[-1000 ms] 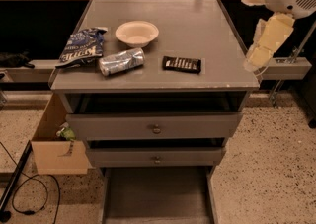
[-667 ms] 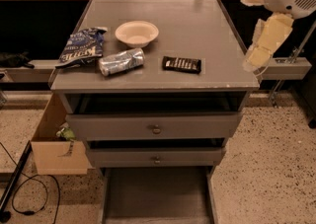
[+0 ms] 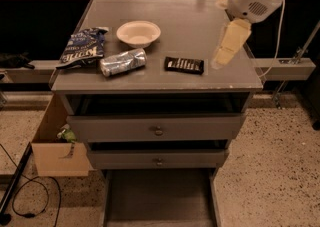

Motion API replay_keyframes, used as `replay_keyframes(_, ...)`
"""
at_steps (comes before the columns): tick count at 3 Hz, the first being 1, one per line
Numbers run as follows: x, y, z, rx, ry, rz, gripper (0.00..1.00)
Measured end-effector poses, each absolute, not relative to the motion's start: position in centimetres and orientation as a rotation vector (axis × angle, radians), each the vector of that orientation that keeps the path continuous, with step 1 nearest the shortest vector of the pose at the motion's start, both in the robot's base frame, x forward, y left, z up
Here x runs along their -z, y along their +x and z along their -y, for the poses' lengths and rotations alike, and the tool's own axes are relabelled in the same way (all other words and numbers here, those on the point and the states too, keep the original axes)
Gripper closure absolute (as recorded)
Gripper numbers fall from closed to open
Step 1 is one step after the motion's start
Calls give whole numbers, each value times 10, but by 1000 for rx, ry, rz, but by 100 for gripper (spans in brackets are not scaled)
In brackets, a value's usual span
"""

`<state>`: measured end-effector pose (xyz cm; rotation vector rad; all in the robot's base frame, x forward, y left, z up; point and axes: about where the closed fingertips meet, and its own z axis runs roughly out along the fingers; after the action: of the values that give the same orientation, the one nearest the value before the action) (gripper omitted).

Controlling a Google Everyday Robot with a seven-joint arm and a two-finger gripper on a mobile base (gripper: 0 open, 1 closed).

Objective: Place rxbar chocolate into bottom drawer

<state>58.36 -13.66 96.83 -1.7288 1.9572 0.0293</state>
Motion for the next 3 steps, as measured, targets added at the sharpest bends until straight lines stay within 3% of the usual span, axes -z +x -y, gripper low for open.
replay_keyframes(3,-914,648,134,-93,-1604,-2057,0)
